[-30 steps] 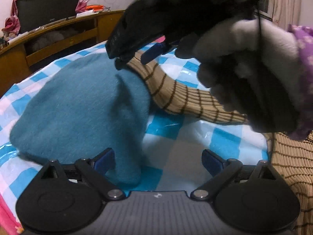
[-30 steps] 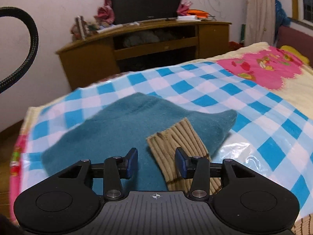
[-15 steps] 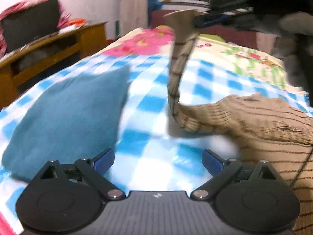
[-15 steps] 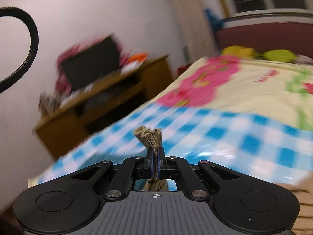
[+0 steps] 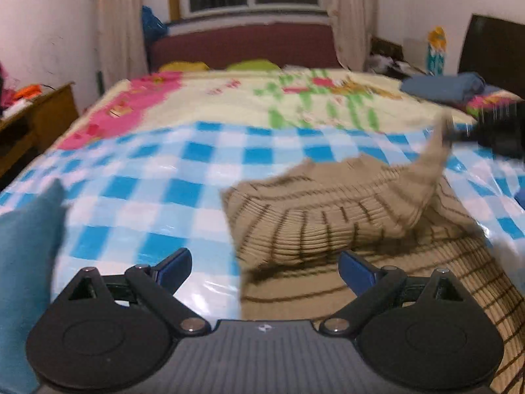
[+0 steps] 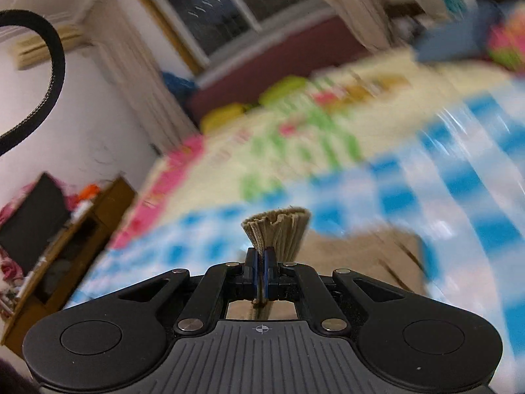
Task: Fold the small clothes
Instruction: 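Fold the held sleeve across the sweater body and open the right tool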
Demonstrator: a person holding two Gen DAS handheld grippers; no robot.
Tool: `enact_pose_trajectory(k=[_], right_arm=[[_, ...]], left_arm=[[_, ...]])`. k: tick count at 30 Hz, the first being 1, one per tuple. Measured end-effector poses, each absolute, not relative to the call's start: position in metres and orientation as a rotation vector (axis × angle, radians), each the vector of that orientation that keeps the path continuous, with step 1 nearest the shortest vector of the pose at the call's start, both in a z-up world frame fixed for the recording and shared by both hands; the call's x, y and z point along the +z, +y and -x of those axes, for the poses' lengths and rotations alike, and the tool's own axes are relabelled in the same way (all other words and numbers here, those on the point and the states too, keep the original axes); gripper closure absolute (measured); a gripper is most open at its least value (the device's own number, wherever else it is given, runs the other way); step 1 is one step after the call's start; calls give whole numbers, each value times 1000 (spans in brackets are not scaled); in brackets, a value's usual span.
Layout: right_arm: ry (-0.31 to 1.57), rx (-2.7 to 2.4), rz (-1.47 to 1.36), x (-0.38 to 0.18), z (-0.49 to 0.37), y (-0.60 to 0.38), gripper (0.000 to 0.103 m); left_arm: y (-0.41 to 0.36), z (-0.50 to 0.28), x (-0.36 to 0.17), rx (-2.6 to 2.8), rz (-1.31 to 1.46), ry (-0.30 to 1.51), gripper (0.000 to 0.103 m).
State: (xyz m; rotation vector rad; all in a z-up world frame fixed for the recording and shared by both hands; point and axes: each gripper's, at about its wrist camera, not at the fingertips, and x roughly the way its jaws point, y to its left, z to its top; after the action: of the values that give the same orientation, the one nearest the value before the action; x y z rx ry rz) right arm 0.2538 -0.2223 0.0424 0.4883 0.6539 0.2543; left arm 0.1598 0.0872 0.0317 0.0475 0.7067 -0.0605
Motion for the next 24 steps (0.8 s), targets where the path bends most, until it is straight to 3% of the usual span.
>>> enact_pose_trajectory(k=[6,12,18,24], right_arm=[[758,155,-528,-12,-246,-256,91],[704,121,-504,-3,-250,-267,91],[808,93,-491,-21,-257,-256,91],[858,41,-396,-39,-275,-248,92]], left_arm=[[68,-170,11,-48,-88,781,2],[61,-187,15,-24,-125,734,2],[65,-212,8,1,-149,732,2],[70,-234,-31,35,-204,849,2]])
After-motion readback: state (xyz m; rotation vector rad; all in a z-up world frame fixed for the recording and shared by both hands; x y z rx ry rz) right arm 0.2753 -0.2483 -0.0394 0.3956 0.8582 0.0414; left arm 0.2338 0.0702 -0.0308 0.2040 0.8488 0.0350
